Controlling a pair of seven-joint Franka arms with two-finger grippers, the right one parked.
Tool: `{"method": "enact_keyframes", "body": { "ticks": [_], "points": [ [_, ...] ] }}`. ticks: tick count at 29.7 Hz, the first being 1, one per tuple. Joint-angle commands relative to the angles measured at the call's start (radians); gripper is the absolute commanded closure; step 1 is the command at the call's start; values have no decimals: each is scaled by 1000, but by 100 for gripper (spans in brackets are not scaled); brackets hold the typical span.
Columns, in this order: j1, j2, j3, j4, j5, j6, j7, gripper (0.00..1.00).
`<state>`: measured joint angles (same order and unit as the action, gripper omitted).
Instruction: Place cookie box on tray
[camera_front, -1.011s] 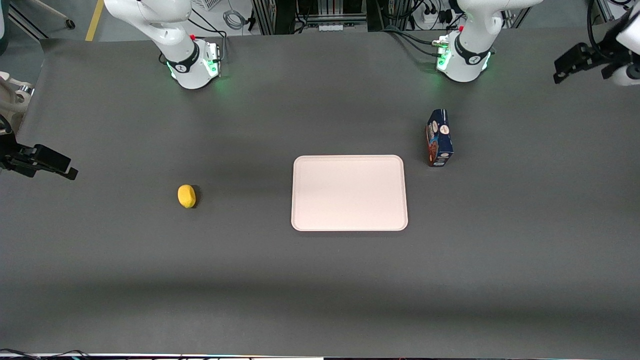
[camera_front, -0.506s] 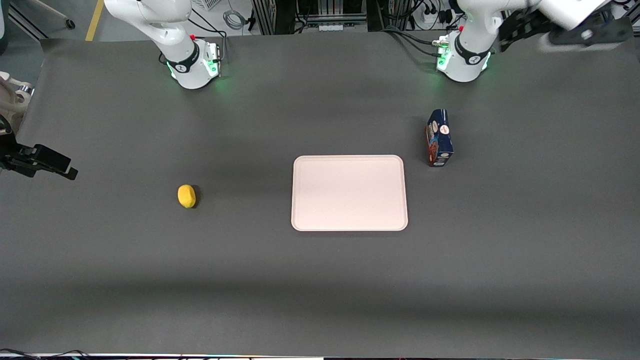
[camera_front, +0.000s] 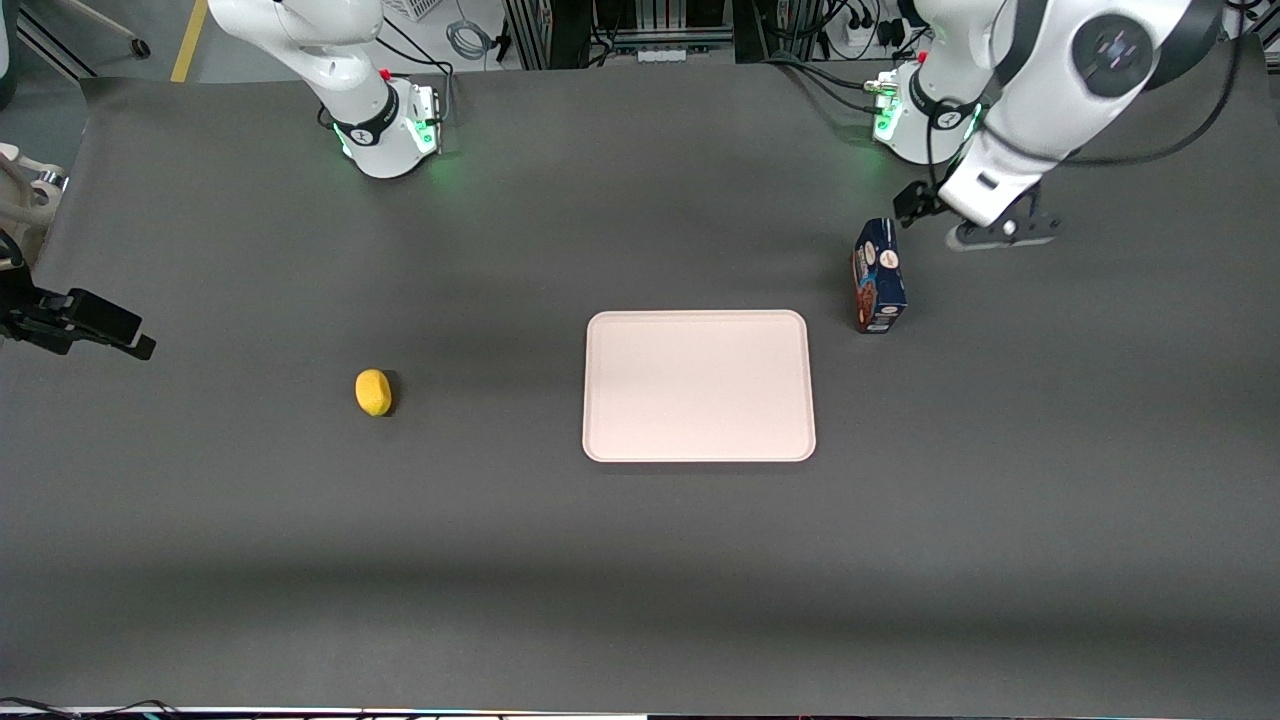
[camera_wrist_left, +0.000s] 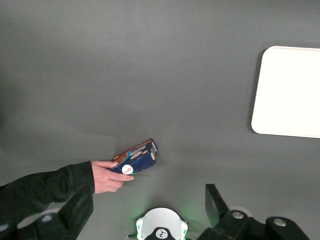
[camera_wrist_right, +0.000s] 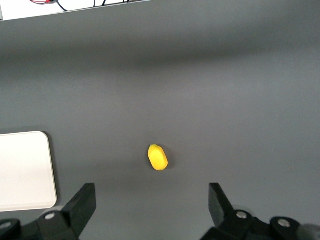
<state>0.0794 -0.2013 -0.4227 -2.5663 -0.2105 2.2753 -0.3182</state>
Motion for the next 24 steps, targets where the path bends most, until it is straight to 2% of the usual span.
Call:
{"method": "enact_keyframes", "body": {
  "ticks": [1, 13, 16, 19, 24],
  "points": [
    [-1, 42, -13, -44, 2, 102, -16, 0],
    [-3, 45, -33, -141, 43, 213, -7, 0],
    [-3, 51, -48, -144, 42, 214, -16, 14],
    [-4, 54, -51, -146, 42, 214, -16, 42],
    [-6, 74, -51, -146, 42, 224, -18, 82]
  ]
}}
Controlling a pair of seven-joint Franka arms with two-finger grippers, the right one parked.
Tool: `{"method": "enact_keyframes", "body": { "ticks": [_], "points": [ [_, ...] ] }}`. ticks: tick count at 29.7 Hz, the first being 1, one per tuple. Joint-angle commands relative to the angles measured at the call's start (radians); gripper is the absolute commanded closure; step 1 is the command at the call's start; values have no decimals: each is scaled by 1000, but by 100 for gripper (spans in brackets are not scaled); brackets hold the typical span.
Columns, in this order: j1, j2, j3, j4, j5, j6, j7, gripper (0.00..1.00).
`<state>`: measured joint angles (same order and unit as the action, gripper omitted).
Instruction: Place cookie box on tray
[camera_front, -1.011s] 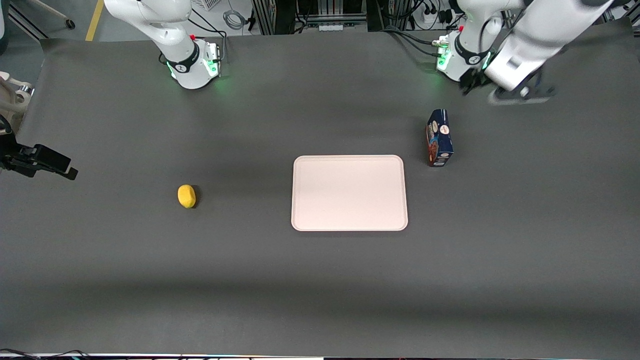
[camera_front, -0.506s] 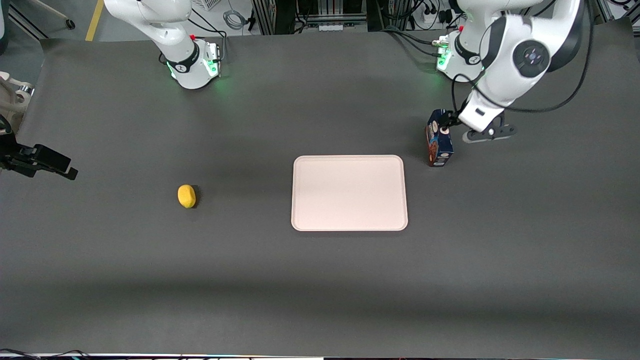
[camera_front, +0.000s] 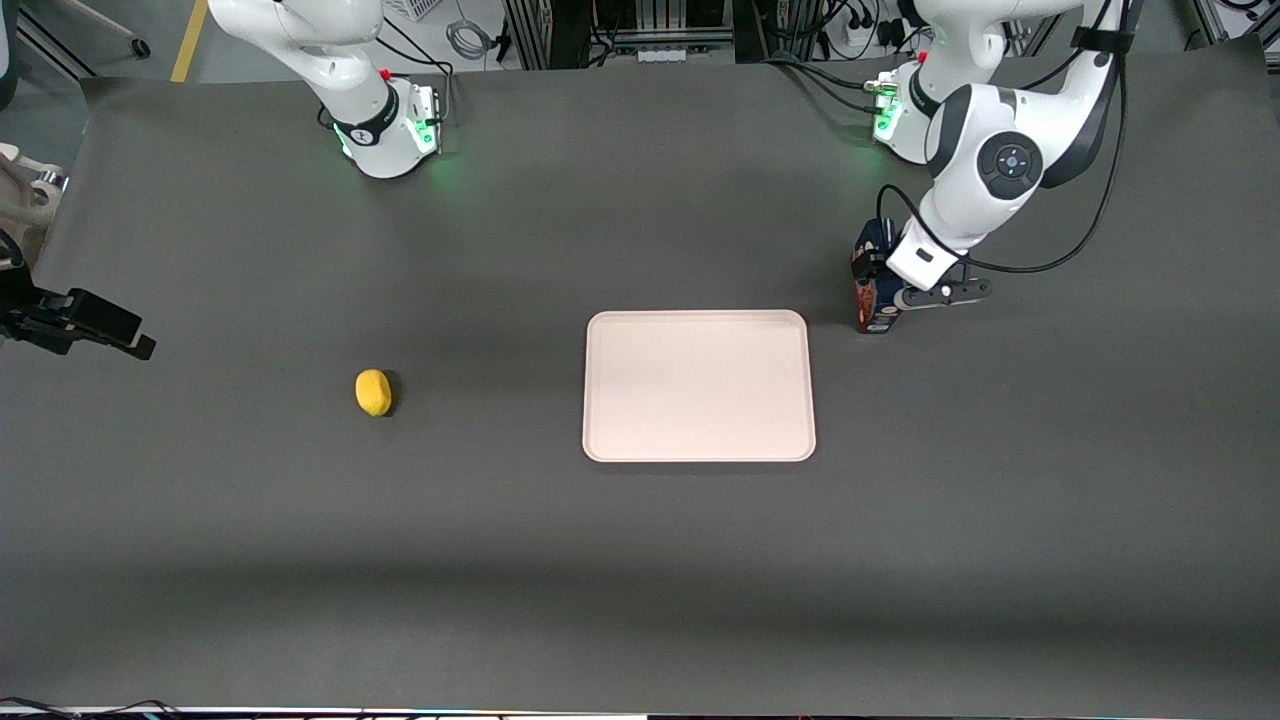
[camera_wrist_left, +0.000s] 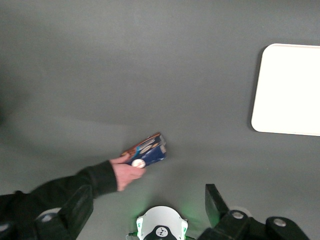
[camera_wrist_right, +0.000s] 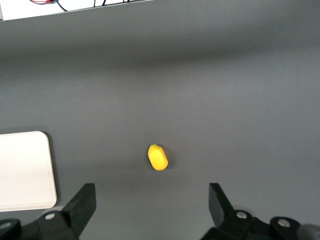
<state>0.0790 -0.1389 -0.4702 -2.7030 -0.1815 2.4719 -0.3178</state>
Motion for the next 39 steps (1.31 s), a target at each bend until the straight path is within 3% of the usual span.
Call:
{"method": "enact_keyframes", "body": {
  "ticks": [1, 2, 8, 20, 26, 29, 39],
  "points": [
    [-4, 13, -4, -8, 13, 25, -18, 90],
    [-4, 12, -4, -4, 13, 21, -20, 94],
    [-1, 4, 13, 77, 11, -43, -23, 94],
    [5, -2, 62, 503, 49, -448, -47, 93],
    [-4, 94, 50, 690, 62, -502, -130, 94],
    [-7, 159, 1, 727, 71, -490, -142, 94],
    [-30, 442, -79, 802, 296, -358, -240, 93]
  ]
}}
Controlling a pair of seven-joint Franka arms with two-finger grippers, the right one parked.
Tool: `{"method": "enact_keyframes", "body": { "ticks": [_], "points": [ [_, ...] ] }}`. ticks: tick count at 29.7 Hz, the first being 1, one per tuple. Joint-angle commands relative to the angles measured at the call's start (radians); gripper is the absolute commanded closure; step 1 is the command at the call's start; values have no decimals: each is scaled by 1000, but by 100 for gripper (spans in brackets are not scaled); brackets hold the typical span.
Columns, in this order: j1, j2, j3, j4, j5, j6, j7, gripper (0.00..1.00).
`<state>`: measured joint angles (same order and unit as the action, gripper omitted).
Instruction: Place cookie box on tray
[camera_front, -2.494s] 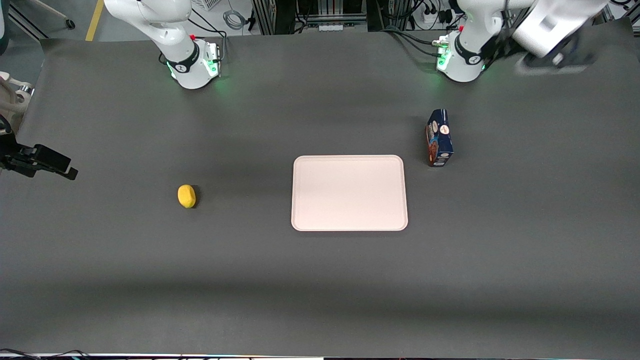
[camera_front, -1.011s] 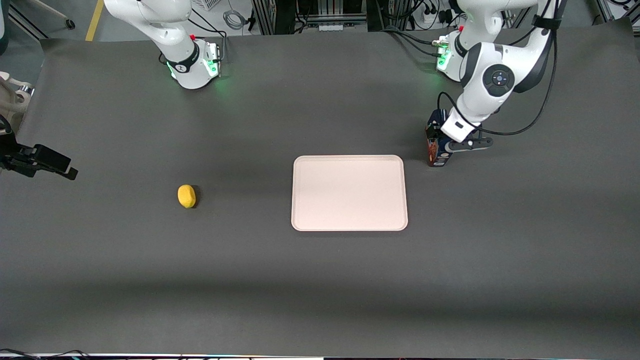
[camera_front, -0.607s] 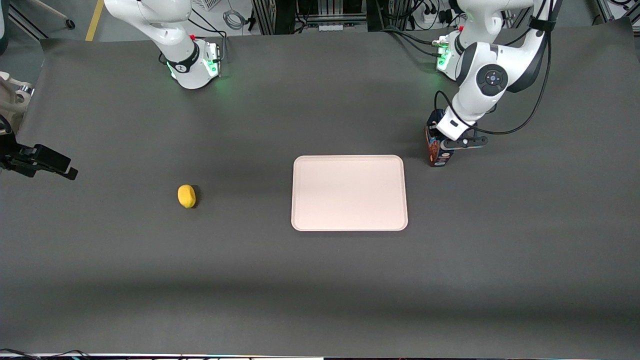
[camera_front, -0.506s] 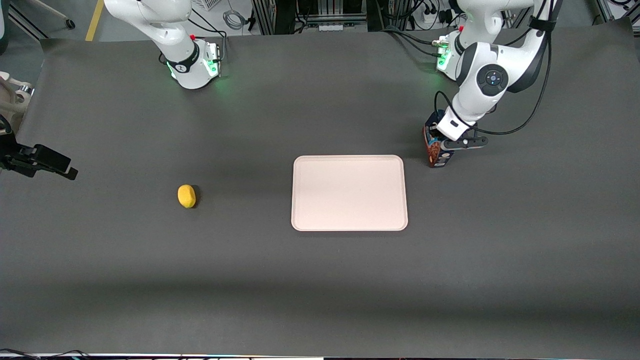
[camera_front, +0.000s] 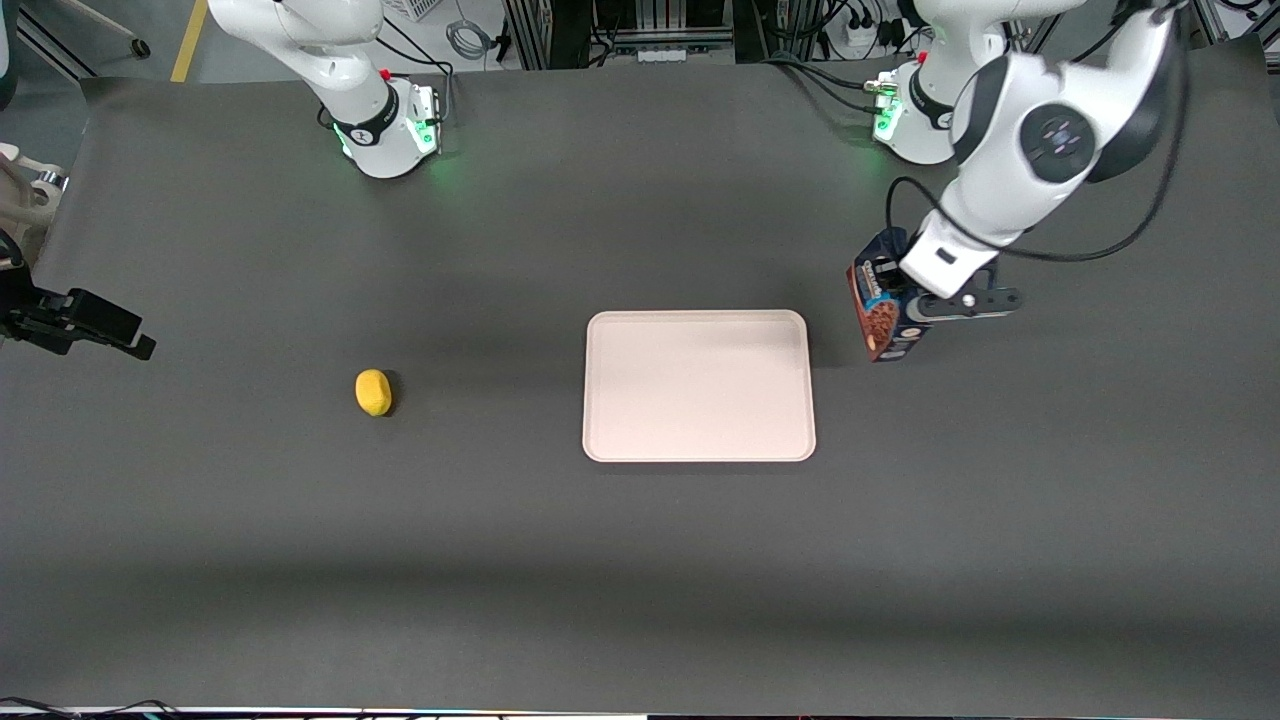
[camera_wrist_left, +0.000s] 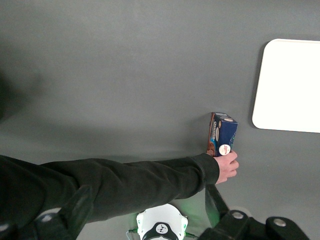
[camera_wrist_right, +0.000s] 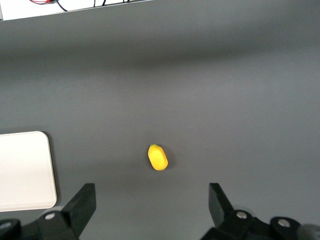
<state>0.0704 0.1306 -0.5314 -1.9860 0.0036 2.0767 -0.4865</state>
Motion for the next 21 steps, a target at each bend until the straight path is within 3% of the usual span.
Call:
{"method": "enact_keyframes", "body": {
  "ticks": [1, 12, 14, 16, 17, 18, 19, 21],
  "points": [
    [-24, 193, -24, 85, 130, 43, -84, 93],
    [-50, 323, -35, 85, 266, 141, -194, 93],
    [-52, 333, -35, 85, 279, 154, -198, 87],
    [-52, 343, -35, 85, 282, 161, -198, 65],
    [-52, 345, -35, 85, 282, 166, -198, 42],
    [-54, 348, -35, 85, 282, 172, -198, 10],
    [-52, 350, -35, 85, 282, 174, -196, 0],
    [-52, 348, -35, 85, 282, 172, -198, 0]
  ]
}}
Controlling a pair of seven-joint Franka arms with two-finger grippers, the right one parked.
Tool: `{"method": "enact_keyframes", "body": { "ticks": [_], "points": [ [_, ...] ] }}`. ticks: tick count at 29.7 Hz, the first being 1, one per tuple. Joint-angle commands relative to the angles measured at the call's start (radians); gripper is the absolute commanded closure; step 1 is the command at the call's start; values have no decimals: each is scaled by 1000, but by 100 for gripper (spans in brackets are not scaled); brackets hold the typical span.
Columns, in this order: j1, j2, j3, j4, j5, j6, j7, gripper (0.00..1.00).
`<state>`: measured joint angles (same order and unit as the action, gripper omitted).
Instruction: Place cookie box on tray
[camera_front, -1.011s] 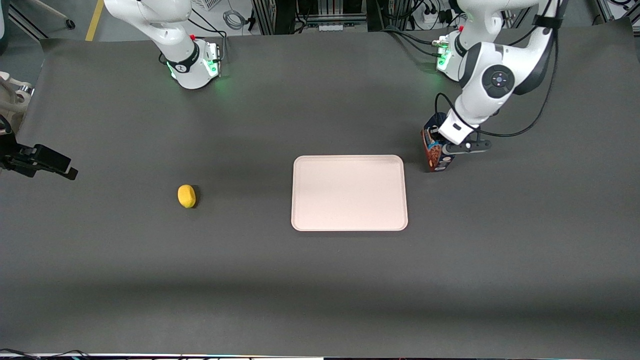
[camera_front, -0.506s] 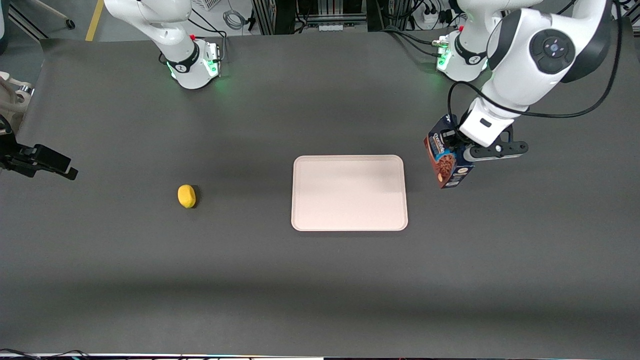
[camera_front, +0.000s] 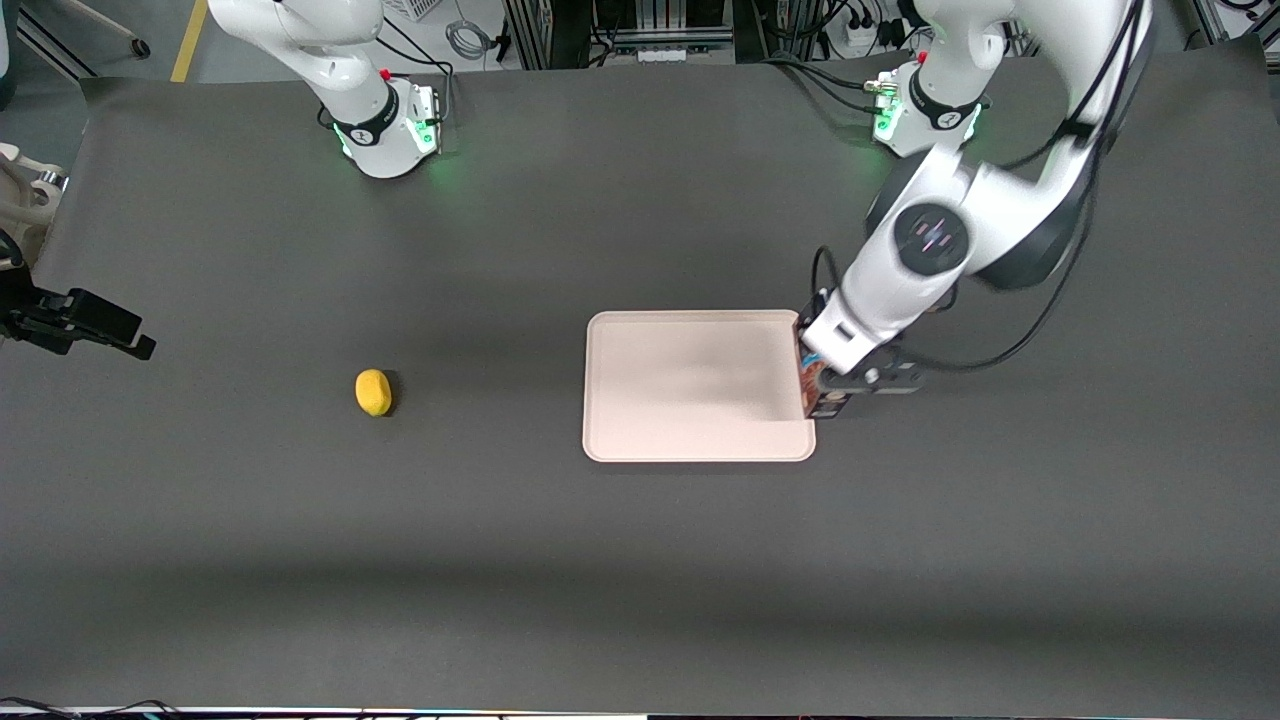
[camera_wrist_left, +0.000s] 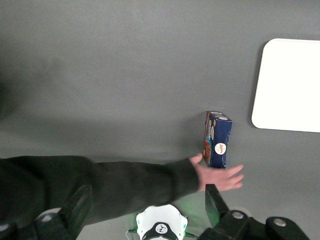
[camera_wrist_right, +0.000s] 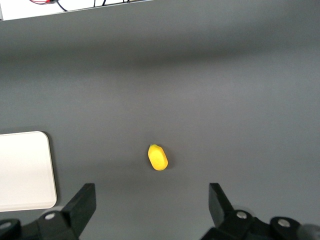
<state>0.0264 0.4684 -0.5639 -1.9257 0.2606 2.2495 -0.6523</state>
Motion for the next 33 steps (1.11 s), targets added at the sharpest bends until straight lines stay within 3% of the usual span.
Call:
{"method": "enact_keyframes", "body": {
  "ticks": [1, 6, 10, 17, 26, 33],
  "points": [
    [-8, 9, -2, 27, 25, -1, -30, 0],
    [-6, -4, -2, 63, 14, -44, -33, 0],
    [-6, -40, -2, 123, 8, -183, -40, 0],
    [24, -229, 24, 200, -75, -461, -11, 0],
    [30, -438, 209, 323, -187, -821, 259, 0],
    [30, -628, 400, 272, -244, -936, 494, 0]
  ]
}}
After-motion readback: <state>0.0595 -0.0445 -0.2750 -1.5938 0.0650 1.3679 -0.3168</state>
